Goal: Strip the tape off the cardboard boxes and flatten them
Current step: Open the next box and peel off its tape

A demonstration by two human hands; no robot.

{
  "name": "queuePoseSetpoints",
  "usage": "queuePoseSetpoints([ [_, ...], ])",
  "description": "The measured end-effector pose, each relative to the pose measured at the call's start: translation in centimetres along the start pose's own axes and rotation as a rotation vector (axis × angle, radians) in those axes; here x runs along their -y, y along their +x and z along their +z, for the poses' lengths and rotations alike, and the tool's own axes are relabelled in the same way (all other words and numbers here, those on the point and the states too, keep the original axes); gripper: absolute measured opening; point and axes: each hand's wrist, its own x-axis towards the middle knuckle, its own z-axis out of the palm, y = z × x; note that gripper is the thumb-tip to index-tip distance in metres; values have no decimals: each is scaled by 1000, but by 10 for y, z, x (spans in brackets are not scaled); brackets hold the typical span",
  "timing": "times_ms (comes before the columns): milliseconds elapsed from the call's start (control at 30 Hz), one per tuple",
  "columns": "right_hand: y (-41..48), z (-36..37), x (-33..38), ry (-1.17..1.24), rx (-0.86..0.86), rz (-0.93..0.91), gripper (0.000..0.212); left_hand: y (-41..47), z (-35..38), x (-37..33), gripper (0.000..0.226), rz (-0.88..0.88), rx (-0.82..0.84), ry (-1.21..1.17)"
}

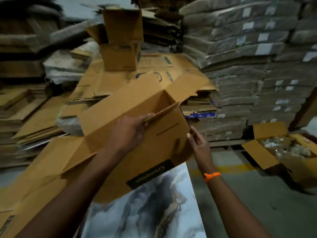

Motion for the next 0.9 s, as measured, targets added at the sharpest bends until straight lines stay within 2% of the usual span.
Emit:
queuePoseSetpoints([
  [67,-2,-3,-5,-60,-58,-53,64,8,-28,17,37,-33,-64,-132],
  [133,0,-5,2,-131,-121,-147,72,10,-52,26,30,-50,-43,-269],
  [233,4,4,34,-208,-258,-273,82,8,-74,27,26,-105,-114,-339],
  [300,8,12,56,-313,-347,-407,81,8,-88,26,29,-186,-174,-390],
  [400,18,22,90,-539,-436,-667,72,7,-114,35,29,-339,-251,-600],
  [467,27,33,117,-699,-426,-812,68,4,-120,56,28,-428,-307,-697],
  [567,38,67,151,-781,-244,-948,63,-14,-108,105,30,-634,-390,-733],
  [633,40,96,157,-688,-110,-955,69,-43,-91,135,28,-793,-419,-744],
  [733,36,127,135,-604,38,-752,98,-94,-64,157,27,-984,-482,-927],
  [800,31,135,109,-592,95,-626,118,-115,-48,168,26,-1021,-482,-1107],
  [900,29,127,82,-603,60,-554,129,-139,-34,172,43,-981,-313,-1389],
])
